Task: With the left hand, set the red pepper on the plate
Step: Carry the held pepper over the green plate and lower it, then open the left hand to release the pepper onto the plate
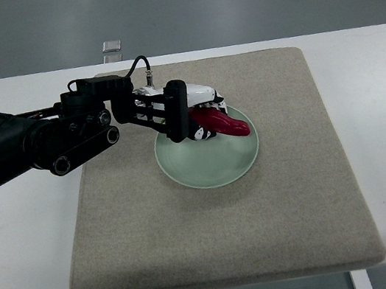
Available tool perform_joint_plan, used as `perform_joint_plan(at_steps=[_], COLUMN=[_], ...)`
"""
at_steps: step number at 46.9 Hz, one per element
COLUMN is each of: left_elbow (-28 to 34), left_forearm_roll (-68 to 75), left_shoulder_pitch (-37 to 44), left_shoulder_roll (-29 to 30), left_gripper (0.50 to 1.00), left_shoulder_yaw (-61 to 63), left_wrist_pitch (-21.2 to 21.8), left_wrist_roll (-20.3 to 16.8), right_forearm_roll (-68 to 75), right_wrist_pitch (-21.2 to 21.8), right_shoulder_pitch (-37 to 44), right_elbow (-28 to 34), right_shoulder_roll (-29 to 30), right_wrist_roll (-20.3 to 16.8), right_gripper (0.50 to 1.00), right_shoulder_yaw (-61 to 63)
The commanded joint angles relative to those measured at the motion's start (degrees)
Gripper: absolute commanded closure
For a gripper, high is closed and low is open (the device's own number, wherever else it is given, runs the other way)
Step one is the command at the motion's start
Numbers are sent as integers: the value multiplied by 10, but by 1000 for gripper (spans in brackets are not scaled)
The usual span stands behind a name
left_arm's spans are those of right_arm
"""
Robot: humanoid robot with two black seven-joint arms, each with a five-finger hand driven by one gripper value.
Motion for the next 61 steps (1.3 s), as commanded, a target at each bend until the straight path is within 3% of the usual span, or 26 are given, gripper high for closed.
perform_joint_plan(at_steps=[1, 5, 8, 9, 12, 21, 47, 61], left_elbow=[1, 1, 1, 1, 0, 0, 11, 87], left_forearm_roll=[2, 2, 2, 2, 1, -1, -3, -11], left_shoulder_pitch=[-1, -2, -2, -1, -1, -1, -4, -3], left_shoulder_roll=[0, 1, 3, 3, 4, 4, 6, 9], left_gripper=[999, 986, 930, 900, 751, 662, 658, 658], left_shoulder_yaw=[0, 0, -1, -1, -2, -5, -37, -44], left_wrist_pitch=[-4, -4, -4, -4, -4, -3, 11, 76], left_wrist_roll=[0, 0, 0, -1, -1, -4, -3, 3], right_forearm_roll=[0, 0, 0, 0, 0, 0, 0, 0], right_wrist_pitch=[0, 0, 0, 0, 0, 0, 0, 0], right_shoulder_pitch=[0, 0, 0, 0, 0, 0, 0, 0], right_elbow=[0, 0, 0, 0, 0, 0, 0, 0], right_shoulder_roll=[0, 0, 0, 0, 0, 0, 0, 0], right_wrist_roll=[0, 0, 0, 0, 0, 0, 0, 0], right_gripper=[572, 572, 572, 570, 572, 572, 572, 572], right_shoulder_yaw=[0, 0, 0, 0, 0, 0, 1, 0])
